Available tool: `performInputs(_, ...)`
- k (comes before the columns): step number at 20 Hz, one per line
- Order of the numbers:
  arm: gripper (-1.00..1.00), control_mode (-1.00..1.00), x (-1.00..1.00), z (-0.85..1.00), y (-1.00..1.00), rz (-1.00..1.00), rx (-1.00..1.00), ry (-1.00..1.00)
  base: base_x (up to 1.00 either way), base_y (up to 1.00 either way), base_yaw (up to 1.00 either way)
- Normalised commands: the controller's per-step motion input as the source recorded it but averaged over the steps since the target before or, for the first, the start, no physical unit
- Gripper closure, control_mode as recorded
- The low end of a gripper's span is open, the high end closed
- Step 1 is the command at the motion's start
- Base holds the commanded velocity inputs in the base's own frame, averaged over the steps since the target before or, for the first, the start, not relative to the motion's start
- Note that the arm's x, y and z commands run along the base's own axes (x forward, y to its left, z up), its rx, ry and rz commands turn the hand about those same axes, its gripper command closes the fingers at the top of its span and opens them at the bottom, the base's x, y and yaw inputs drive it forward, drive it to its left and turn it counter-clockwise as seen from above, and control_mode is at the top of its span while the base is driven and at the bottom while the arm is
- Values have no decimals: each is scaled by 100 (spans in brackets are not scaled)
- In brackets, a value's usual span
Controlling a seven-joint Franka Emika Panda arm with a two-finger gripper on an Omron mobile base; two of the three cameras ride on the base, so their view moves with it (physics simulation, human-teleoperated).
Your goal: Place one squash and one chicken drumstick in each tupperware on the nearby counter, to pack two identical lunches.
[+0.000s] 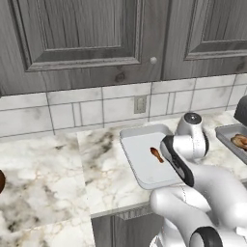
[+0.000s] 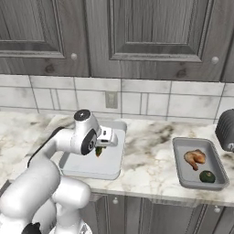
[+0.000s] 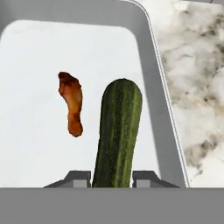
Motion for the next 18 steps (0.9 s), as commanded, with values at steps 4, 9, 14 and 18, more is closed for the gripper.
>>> performInputs(4,100,-100,16,-28,0,0,0,8,0,0,0)
performInputs(9,100,-100,22,-37,0,0,1,5,0,0,0)
performInputs(14,100,-100,32,-39,-2,0,1,0,0,0,0)
performInputs(18,100,-100,31,-35,-8,0,2,0,0,0,0)
